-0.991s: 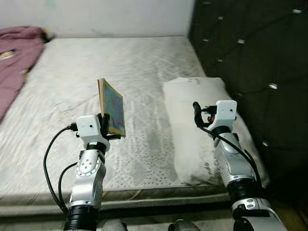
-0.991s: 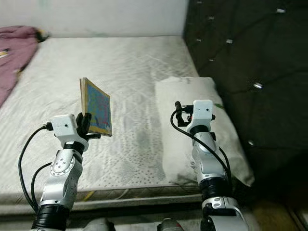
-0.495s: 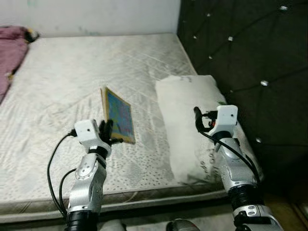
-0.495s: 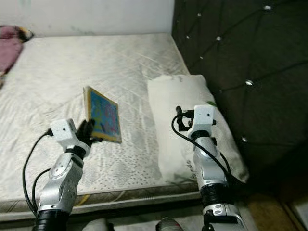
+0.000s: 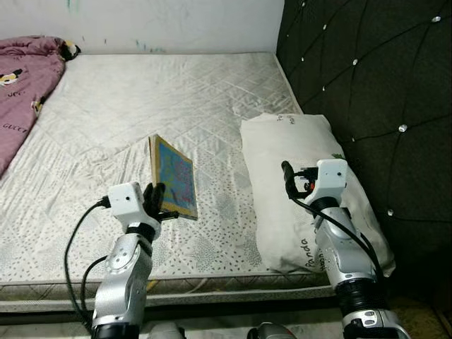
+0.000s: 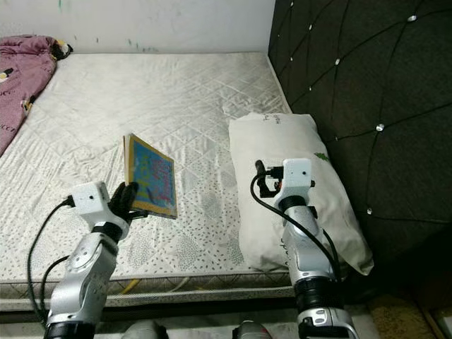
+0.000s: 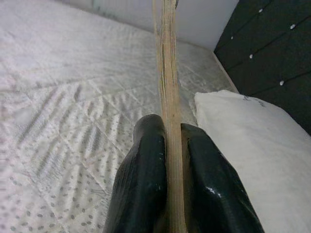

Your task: Clean up the room

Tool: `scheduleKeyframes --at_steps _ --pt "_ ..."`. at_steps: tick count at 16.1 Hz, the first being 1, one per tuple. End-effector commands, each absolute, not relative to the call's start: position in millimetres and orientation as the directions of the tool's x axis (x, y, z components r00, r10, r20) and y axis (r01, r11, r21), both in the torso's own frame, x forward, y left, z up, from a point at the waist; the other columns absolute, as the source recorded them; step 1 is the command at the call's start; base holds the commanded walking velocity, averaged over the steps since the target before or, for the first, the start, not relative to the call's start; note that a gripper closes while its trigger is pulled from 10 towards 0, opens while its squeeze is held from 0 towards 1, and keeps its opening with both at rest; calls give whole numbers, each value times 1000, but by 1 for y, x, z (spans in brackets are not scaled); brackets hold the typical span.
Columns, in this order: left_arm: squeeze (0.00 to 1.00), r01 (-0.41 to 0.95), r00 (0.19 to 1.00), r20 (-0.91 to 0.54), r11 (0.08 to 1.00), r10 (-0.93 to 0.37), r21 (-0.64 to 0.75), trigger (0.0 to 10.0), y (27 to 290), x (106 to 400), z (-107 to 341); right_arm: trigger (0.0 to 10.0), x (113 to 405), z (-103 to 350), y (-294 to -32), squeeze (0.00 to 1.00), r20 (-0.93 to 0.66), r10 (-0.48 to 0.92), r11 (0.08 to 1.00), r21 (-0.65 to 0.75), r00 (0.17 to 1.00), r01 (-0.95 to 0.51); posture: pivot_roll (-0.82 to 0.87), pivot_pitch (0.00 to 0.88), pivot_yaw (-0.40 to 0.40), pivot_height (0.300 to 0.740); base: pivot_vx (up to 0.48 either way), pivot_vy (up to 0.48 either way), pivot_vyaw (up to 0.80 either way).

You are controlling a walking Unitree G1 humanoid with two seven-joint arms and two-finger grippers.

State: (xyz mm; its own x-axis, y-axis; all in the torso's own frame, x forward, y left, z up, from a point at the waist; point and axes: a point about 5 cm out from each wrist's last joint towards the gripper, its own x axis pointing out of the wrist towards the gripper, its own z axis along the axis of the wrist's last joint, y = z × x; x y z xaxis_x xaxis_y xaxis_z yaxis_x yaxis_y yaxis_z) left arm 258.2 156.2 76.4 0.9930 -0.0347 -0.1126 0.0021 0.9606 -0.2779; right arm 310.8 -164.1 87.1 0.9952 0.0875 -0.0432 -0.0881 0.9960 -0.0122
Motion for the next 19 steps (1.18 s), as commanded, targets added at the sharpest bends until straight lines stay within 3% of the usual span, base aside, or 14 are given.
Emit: scheduleKeyframes --at_steps 1,8,13,19 --pt "0 -30 999 -27 974 25 -225 10000 165 260 92 10000 310 92 -158 0 -27 120 993 -19 992 -121 -4 0 3 740 0 0 0" --pt "0 -103 994 25 993 105 -54 10000 192 248 97 10000 303 91 -156 0 -30 144 989 -18 989 -145 -1 0 1 740 0 0 0" --pt "0 -133 991 8 990 133 -54 10000 195 245 92 10000 302 90 -155 0 -38 144 989 -14 989 -144 1 0 -5 740 0 0 0" --pt "0 -123 992 11 991 123 -50 10000 191 247 92 10000 301 91 -155 0 -41 147 989 -9 988 -147 -3 0 -4 676 0 0 0"
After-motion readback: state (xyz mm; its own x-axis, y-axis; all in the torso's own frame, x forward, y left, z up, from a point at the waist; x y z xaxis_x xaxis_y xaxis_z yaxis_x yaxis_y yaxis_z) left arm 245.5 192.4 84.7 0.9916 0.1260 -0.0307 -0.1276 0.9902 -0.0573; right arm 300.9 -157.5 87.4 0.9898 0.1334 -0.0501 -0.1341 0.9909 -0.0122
